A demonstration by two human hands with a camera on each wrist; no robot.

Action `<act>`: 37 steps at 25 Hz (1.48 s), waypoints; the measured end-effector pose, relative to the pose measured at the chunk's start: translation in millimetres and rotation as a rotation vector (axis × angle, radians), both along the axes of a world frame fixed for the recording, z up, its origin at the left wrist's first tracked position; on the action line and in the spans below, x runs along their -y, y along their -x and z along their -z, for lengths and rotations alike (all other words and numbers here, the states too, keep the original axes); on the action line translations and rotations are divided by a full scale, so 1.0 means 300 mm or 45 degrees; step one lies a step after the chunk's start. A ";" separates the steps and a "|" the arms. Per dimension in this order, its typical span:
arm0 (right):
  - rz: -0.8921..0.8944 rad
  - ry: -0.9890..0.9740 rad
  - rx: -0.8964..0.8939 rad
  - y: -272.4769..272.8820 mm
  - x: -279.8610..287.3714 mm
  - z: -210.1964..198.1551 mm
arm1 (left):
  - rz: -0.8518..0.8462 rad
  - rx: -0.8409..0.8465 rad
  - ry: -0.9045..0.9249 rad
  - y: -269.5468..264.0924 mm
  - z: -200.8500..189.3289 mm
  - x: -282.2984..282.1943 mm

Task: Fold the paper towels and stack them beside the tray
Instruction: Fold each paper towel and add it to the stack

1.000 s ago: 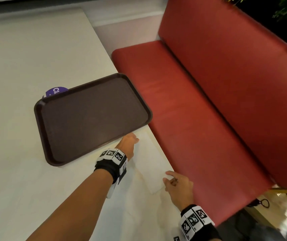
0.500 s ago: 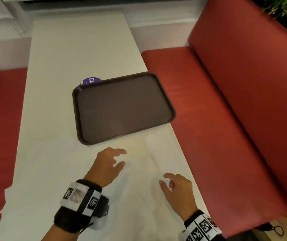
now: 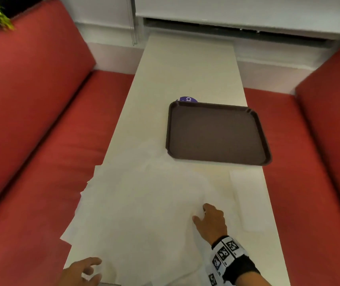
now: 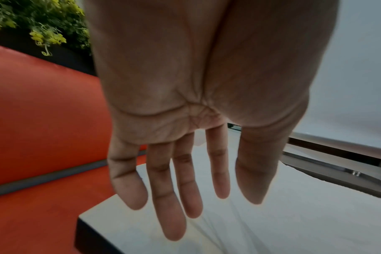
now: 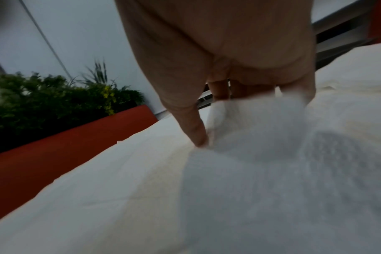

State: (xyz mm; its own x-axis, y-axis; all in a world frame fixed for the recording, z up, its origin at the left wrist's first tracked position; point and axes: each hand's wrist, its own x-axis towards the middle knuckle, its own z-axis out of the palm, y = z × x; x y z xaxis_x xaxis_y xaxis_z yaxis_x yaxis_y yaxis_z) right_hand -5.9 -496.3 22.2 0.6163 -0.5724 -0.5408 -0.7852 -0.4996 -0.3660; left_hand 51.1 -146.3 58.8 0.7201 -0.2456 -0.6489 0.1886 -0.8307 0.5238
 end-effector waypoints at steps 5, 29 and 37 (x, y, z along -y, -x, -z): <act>0.168 0.052 0.366 -0.034 -0.025 -0.082 | -0.057 0.206 0.021 -0.034 -0.027 0.018; 0.578 -0.844 0.923 -0.066 0.191 -0.363 | -0.188 -0.131 0.816 -0.275 -0.170 0.589; 0.290 -0.318 0.769 -0.043 0.192 -0.264 | -0.286 0.023 1.005 -0.340 -0.216 0.603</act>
